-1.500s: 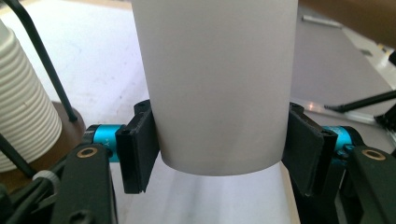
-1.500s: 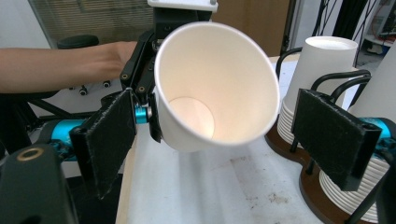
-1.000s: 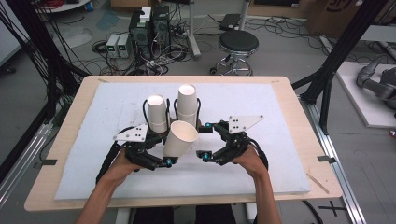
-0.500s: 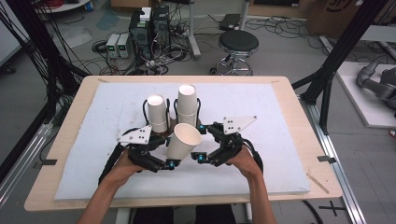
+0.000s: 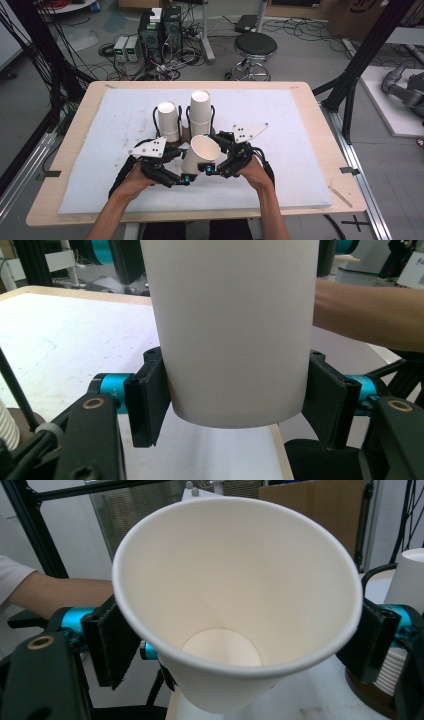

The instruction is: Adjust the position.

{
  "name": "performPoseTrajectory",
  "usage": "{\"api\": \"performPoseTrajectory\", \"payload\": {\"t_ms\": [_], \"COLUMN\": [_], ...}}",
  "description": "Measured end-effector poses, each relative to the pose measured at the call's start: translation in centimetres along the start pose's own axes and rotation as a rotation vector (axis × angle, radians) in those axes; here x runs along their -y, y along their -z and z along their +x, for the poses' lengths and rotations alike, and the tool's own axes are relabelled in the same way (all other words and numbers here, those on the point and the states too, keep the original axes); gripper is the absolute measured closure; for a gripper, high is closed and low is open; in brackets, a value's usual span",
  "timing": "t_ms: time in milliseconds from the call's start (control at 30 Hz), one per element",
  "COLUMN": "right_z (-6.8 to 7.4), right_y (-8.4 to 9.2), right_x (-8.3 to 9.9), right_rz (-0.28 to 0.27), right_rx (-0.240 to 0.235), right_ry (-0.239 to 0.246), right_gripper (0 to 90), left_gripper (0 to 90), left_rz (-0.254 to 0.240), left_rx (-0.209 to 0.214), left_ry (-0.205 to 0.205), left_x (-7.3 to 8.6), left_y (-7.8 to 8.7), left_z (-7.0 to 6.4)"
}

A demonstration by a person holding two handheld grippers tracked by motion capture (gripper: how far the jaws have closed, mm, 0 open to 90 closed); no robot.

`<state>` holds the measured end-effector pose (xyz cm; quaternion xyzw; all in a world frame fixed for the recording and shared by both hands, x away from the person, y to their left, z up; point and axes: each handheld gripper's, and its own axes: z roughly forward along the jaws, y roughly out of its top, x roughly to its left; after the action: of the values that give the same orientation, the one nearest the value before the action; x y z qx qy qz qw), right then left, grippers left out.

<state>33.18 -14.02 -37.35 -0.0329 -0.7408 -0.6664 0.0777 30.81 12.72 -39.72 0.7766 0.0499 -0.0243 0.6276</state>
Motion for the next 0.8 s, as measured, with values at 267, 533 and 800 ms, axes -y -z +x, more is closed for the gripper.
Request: {"api": "performPoseTrajectory", "payload": {"t_ms": [267, 533, 800], "right_z": [0.07, 0.14, 0.23], "right_y": [0.04, -0.01, 0.58], "right_x": [-0.03, -0.04, -0.24], "right_rz": [-0.009, -0.004, -0.008], "right_rx": [-0.019, -0.019, 0.009], "right_ry": [0.016, 0.025, 0.038], "right_gripper": [26.5, 27.8, 28.1], "left_gripper": [34.6, 34.0, 1.7], "left_rz": [0.0, 0.009, 0.011], "left_rx": [0.003, -0.011, -0.058], "left_ry": [-0.01, -0.014, 0.068], "left_x": [-0.02, -0.09, -0.06], "left_y": [-0.08, 0.0, 0.5], "left_z": [-0.1, -0.26, -0.11]}}
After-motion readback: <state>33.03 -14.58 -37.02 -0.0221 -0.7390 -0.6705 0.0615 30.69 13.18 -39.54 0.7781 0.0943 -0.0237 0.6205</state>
